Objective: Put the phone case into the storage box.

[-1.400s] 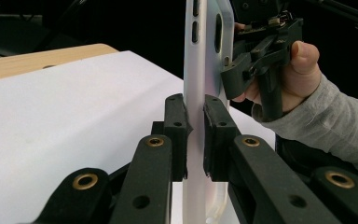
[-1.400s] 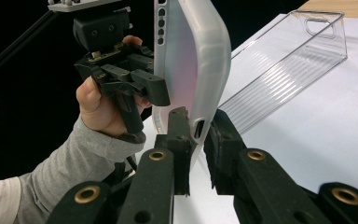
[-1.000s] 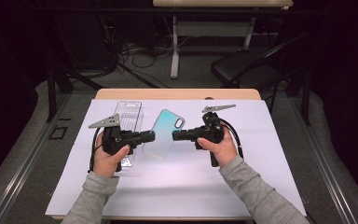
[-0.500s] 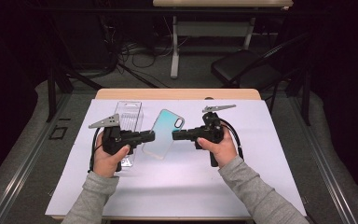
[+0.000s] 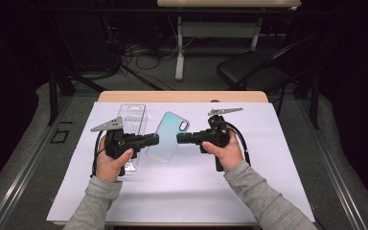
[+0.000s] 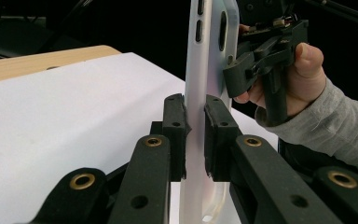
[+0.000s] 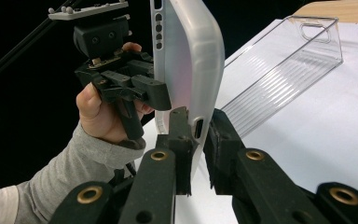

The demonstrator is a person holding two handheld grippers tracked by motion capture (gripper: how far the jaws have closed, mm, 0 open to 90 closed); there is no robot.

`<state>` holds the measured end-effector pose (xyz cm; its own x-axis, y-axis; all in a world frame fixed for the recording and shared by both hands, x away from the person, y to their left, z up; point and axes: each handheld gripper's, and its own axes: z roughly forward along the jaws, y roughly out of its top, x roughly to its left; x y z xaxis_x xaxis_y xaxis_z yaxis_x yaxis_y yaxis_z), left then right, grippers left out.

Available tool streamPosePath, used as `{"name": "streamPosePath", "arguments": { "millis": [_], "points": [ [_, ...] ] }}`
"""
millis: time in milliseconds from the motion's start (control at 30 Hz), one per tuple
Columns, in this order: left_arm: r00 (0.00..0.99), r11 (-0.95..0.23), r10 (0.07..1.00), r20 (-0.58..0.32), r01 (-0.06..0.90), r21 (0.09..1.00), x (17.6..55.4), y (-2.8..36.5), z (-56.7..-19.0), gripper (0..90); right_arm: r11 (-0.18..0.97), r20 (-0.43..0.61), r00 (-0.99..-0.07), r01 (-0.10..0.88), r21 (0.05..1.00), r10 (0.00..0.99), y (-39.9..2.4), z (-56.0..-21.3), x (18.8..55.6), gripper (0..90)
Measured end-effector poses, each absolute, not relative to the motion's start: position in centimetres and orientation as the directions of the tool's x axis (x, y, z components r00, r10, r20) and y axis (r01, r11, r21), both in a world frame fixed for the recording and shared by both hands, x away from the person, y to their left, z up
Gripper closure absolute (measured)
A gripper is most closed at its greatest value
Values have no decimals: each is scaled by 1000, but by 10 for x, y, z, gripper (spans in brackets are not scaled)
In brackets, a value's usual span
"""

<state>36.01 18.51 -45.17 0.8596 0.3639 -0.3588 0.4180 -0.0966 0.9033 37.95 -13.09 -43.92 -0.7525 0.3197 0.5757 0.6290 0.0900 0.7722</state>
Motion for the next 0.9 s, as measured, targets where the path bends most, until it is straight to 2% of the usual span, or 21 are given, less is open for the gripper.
{"name": "streamPosePath", "arguments": {
  "millis": [500, 900],
  "points": [
    [848, -87, 379, -370, 431, 898, 361, 185, -453, 757, 84, 569, -749, 627, 775, 339, -131, -440, 380, 816],
    [847, -92, 407, -340, 409, 908, 362, 182, -454, 612, 71, 572, -739, 632, 772, 357, -133, -440, 380, 816]
  ]
}}
